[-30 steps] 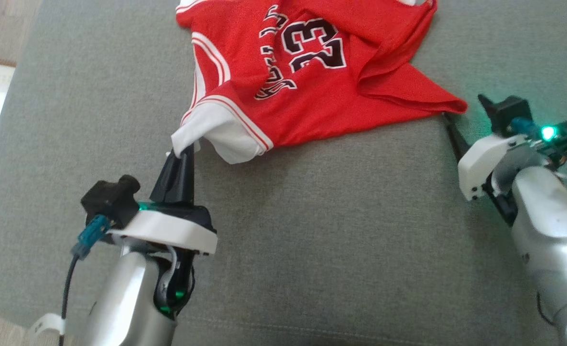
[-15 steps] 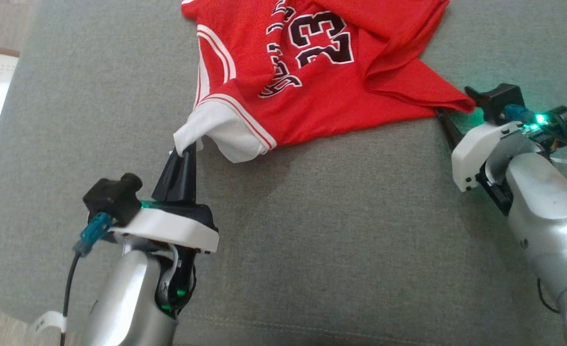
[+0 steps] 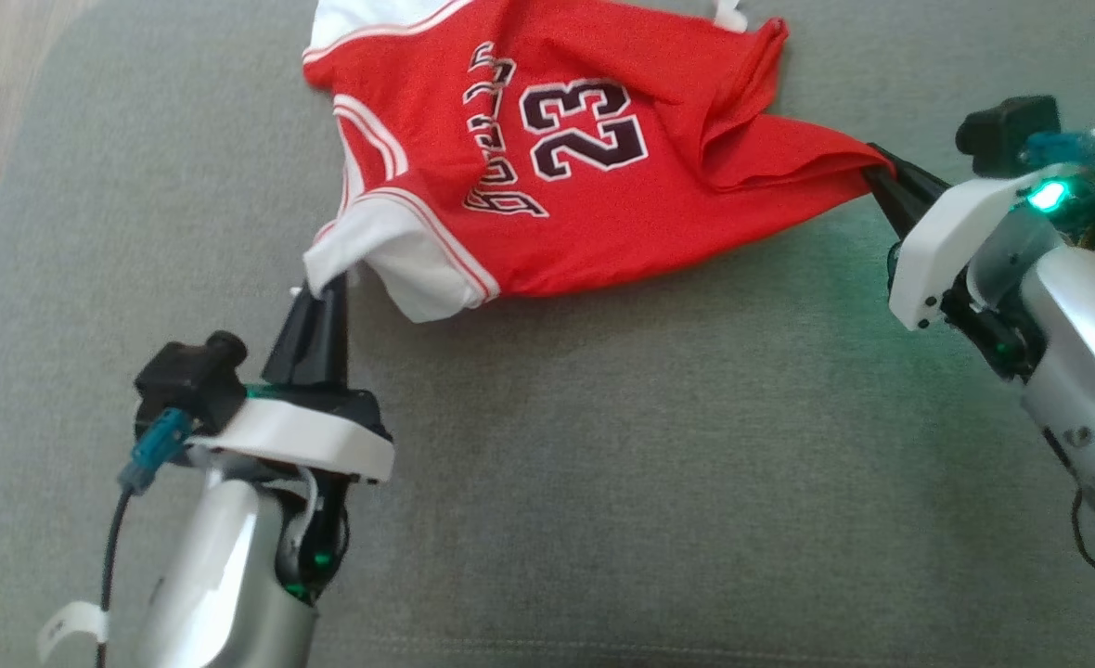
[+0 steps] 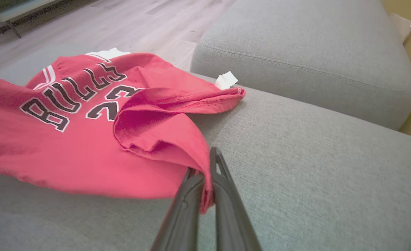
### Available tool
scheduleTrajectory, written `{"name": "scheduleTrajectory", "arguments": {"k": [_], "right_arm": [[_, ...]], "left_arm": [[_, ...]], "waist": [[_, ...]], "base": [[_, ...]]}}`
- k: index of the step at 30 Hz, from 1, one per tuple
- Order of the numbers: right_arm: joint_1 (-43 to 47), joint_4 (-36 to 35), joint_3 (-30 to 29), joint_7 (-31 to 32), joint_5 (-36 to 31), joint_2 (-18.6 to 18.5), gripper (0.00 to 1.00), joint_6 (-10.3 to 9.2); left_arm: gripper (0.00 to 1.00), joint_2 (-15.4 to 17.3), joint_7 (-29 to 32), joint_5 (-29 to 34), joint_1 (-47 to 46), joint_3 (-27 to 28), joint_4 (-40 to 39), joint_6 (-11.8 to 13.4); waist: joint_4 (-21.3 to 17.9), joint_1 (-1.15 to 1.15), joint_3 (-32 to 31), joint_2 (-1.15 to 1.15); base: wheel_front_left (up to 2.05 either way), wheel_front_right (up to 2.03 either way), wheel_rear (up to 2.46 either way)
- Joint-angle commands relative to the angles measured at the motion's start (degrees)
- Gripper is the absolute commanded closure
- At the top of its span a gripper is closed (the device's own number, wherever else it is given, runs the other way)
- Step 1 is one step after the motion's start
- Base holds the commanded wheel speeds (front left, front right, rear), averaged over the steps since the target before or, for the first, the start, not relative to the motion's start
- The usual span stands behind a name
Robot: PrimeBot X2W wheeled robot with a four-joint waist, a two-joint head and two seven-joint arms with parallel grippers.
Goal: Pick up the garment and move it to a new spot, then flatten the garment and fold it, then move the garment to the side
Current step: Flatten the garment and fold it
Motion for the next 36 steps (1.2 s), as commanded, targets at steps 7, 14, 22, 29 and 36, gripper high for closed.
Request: {"name": "scheduleTrajectory", "arguments": {"k": [7,14,22,29,36], "right_arm": [[0.97,-10.81,1.88,5.60,12.18,-5.41,1.00,-0.05],[1.73,-16.55,-0.89,7.07,20.11,-6.47,1.00,-0.05],[0.06,-20.51,-8.55,4.97,25.68,-3.75,1.00,-0.05],[1.21,-11.53,-18.26,7.15,30.70,1.65,1.00,-0.05],[0.15,2.95,-30.06,10.30,38.93,10.28,1.00,-0.05]], "left_arm": [[1.00,1.68,-0.52,3.40,-4.18,6.01,-1.41,-2.34],[1.00,3.83,-0.52,2.75,-8.25,7.54,-1.80,-3.77],[1.00,7.81,1.87,-3.91,-21.10,8.31,-0.93,-4.43],[1.00,8.76,3.88,-7.39,-22.02,9.86,0.79,-4.44],[1.00,7.87,3.89,-8.74,-17.88,9.33,1.36,-4.44]], "waist": [[-2.80,0.00,-4.11,0.00],[-4.16,0.00,-7.26,0.00],[-7.18,0.00,-11.92,0.00],[-9.39,0.00,-13.65,0.00],[-9.87,0.00,-14.44,0.00]], "base": [[0.00,0.00,0.00],[0.00,0.00,0.00],[0.00,0.00,0.00],[0.00,0.00,0.00],[0.00,0.00,0.00]]}}
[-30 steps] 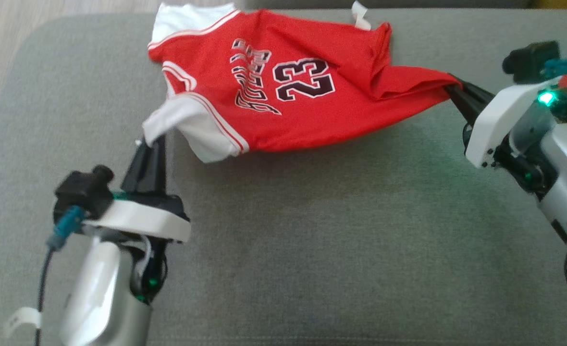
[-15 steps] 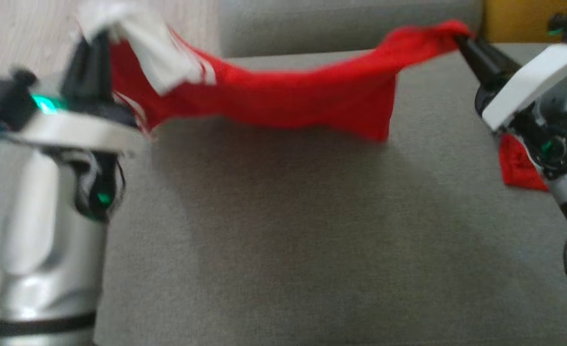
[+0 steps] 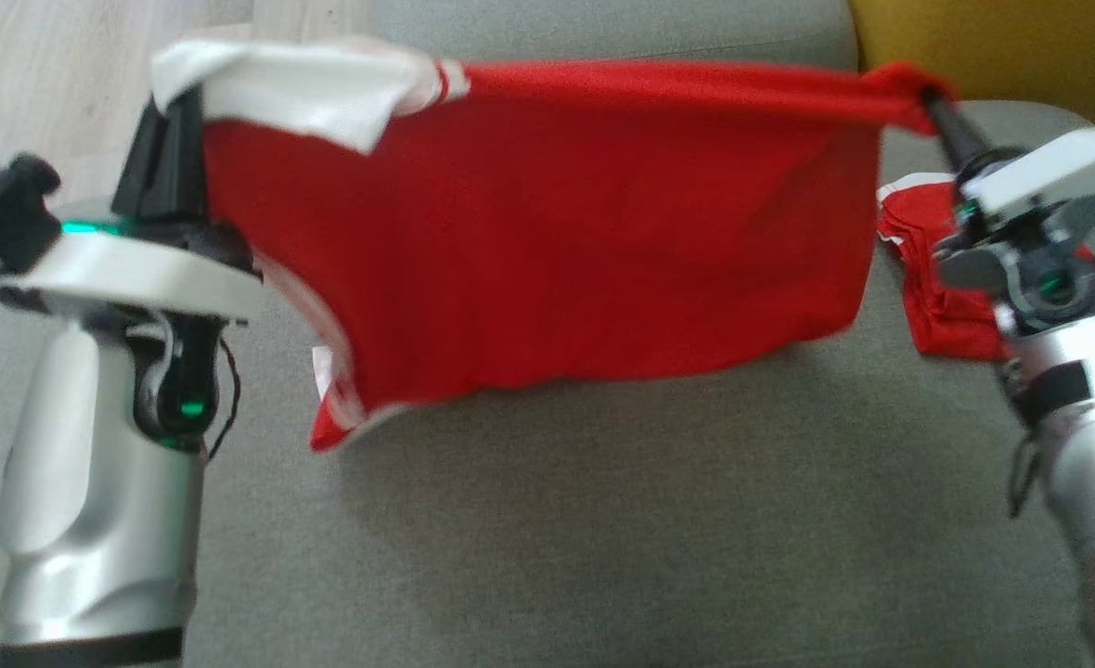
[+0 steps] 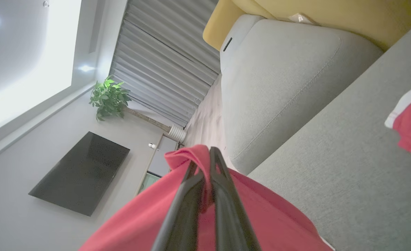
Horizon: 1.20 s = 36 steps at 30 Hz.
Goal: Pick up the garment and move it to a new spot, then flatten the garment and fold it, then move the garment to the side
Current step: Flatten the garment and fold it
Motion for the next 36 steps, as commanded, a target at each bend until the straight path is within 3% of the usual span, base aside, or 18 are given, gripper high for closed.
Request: {"name": "scheduleTrajectory", "arguments": {"k": [1,6,13,18,23,27,31,36], "right_arm": [[-2.00,-0.14,-1.13,0.47,1.05,1.51,1.00,-0.05],[-4.90,2.80,-3.75,1.93,2.82,5.28,1.00,-0.05],[-9.51,4.49,1.33,-0.40,-10.64,3.95,1.00,-0.05],[-15.61,8.62,1.63,0.89,-16.09,4.68,1.00,-0.05],[-29.68,14.81,2.42,0.66,-23.55,6.43,1.00,-0.05],[-42.64,18.66,1.24,-5.91,-27.88,6.89,1.00,-0.05],[-53.54,19.25,-3.54,-18.64,-27.61,7.59,1.00,-0.05],[-55.08,17.73,-5.18,-25.60,-25.67,8.67,1.00,-0.05]], "left_arm": [[1.00,1.90,0.04,-0.38,-1.95,1.88,-2.06,0.21],[1.00,1.67,0.80,-1.02,-0.68,1.21,-2.38,0.20],[1.00,2.63,4.79,-1.25,-2.16,-0.03,-1.23,0.37],[1.00,3.46,9.09,-3.04,-8.47,0.46,2.51,0.45],[1.00,6.58,12.70,-0.74,-23.53,-1.38,10.01,0.36],[1.00,8.26,10.27,2.22,-39.24,-2.38,17.31,0.64],[1.00,8.18,1.12,2.65,-54.06,0.63,23.61,3.37],[1.00,6.79,-4.08,1.07,-61.66,3.80,29.91,2.96]], "waist": [[-0.02,0.00,-0.13,0.00],[-0.10,0.00,-0.26,0.00],[-0.45,0.00,2.84,0.00],[-0.74,0.00,7.83,0.00],[-1.70,0.00,16.85,0.00],[-1.70,0.00,22.86,0.00],[-1.32,0.00,26.06,0.00],[-0.41,0.00,26.78,0.00]], "base": [[0.00,0.00,0.00],[0.00,0.00,0.00],[0.00,0.00,0.00],[0.00,0.00,0.00],[0.00,0.00,0.00],[0.00,0.00,0.00],[0.00,0.00,0.00],[0.00,0.00,0.00]]}}
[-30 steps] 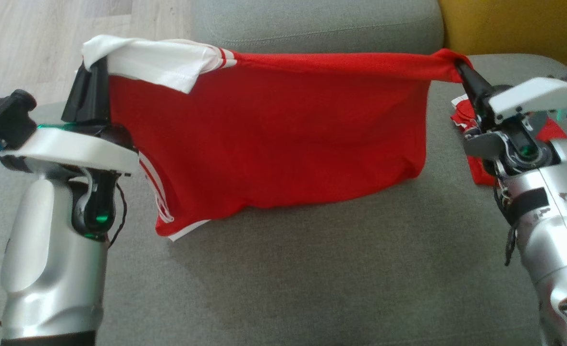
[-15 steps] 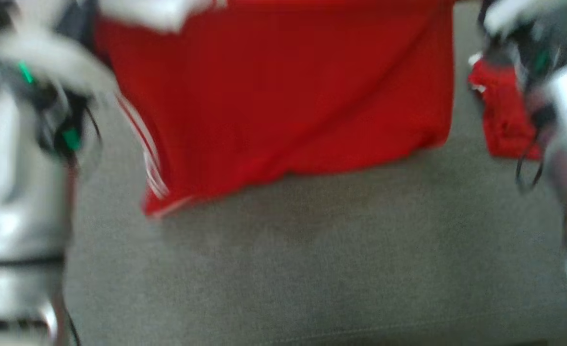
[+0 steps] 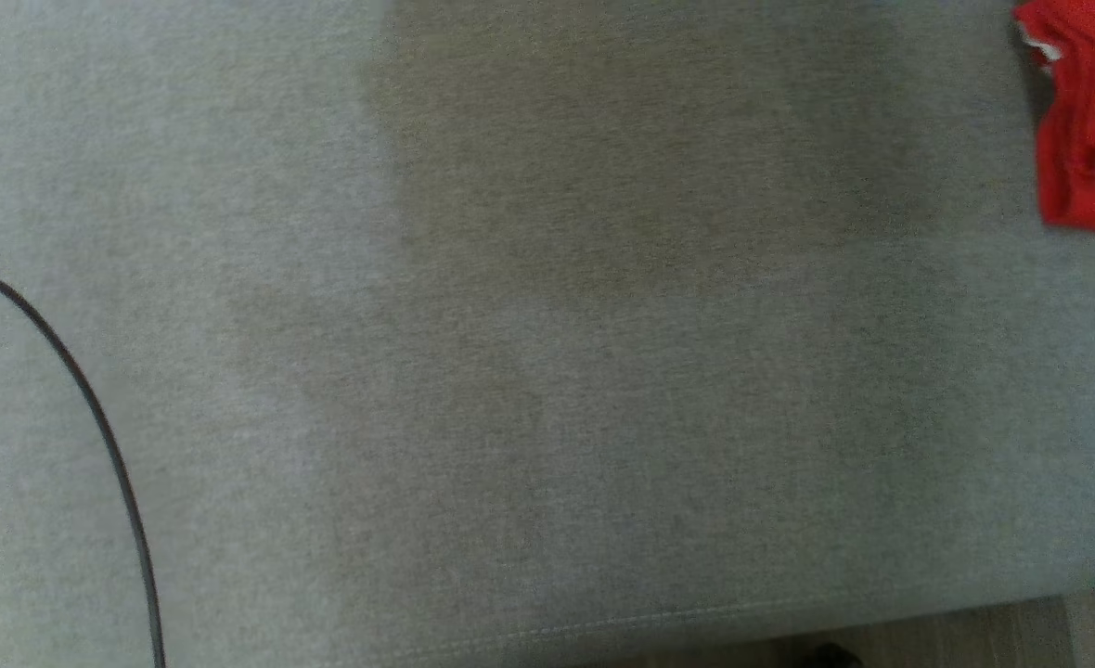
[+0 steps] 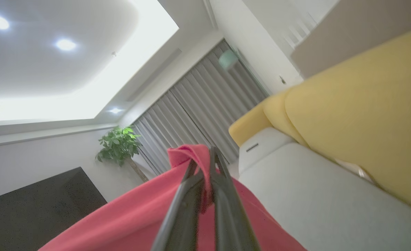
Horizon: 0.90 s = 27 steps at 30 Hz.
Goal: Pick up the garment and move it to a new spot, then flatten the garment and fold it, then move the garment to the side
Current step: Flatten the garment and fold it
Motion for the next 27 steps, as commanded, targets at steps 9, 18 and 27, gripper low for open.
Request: {"name": "scheduleTrajectory", "arguments": {"k": [9,18,27], "right_arm": [[14.62,1.69,-0.08,7.31,5.93,1.74,1.00,-0.05],[30.18,3.18,7.34,18.04,3.33,-1.14,1.00,-0.05],[40.72,-1.43,13.51,24.17,1.85,-5.47,1.00,-0.05]], "left_arm": [[1.00,-1.69,-0.59,-0.20,13.93,0.16,1.31,-2.49],[1.00,-3.74,-0.60,-3.85,35.81,-4.03,-2.03,-2.64],[1.00,-0.02,-0.61,-5.05,48.89,-12.29,-6.51,-2.65]], "waist": [[2.60,-0.03,-0.61,0.00],[4.15,-0.03,-4.73,0.00],[4.97,-0.03,-9.98,0.00]], "base": [[0.00,0.00,0.00],[0.00,0.00,0.00],[0.00,0.00,0.00]]}}
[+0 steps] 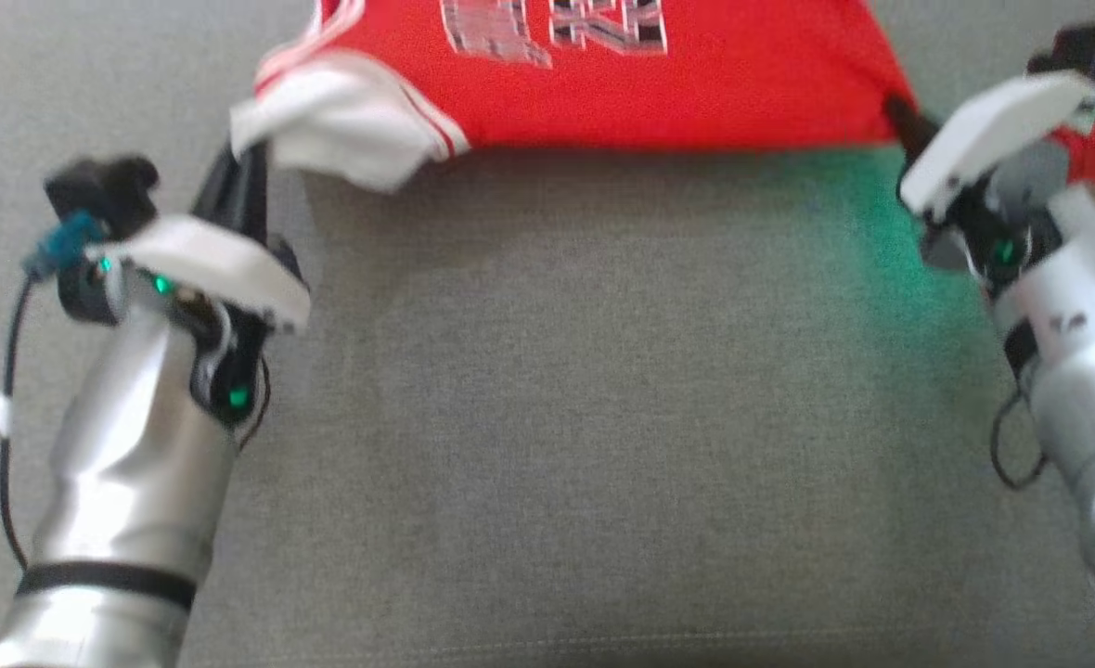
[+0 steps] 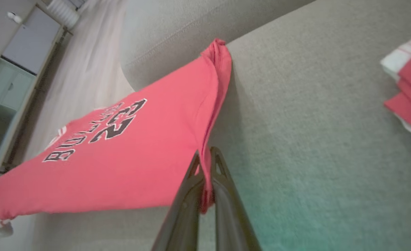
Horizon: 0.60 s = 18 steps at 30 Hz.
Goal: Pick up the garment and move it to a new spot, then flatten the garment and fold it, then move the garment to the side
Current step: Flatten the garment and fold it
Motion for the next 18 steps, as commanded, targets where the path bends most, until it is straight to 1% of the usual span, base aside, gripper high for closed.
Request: {"name": "scheduleTrajectory", "arguments": {"k": [1,2,7,8,14,18], "right_arm": [[1.97,-2.56,1.99,1.05,-0.90,-1.04,1.00,-0.05],[1.97,-2.56,1.99,1.05,-0.90,-1.04,1.00,-0.05],[6.33,-4.62,3.65,3.74,-0.38,-2.54,1.00,-0.05],[7.93,-5.91,4.53,4.41,-0.51,-3.24,1.00,-0.05],[13.30,-10.69,6.06,6.90,0.42,-6.07,1.00,-0.05],[17.59,-14.12,6.16,8.70,1.38,-8.32,1.00,-0.05]], "left_arm": [[1.00,3.45,-0.31,-0.40,0.82,-0.06,-2.95,-0.34],[1.00,3.45,-0.31,-0.40,0.82,-0.06,-2.95,-0.34],[1.00,5.49,-0.31,0.33,5.74,-4.04,-5.35,-0.35],[1.00,6.07,-0.31,0.45,7.75,-4.80,-6.51,-0.35],[1.00,7.62,-0.31,0.52,14.71,-6.71,-10.51,-0.35],[1.00,8.41,-0.31,-0.16,19.78,-6.78,-13.61,-0.35]], "waist": [[0.35,0.00,-2.33,0.00],[0.35,0.00,-2.33,0.00],[0.09,0.00,-5.33,0.00],[-0.20,0.00,-6.46,0.00],[-0.78,0.00,-10.16,0.00],[-0.85,0.00,-12.66,0.00]], "base": [[0.00,0.00,0.00],[0.00,0.00,0.00],[0.00,0.00,0.00],[0.00,0.00,0.00],[0.00,0.00,0.00],[0.00,0.00,0.00]]}}
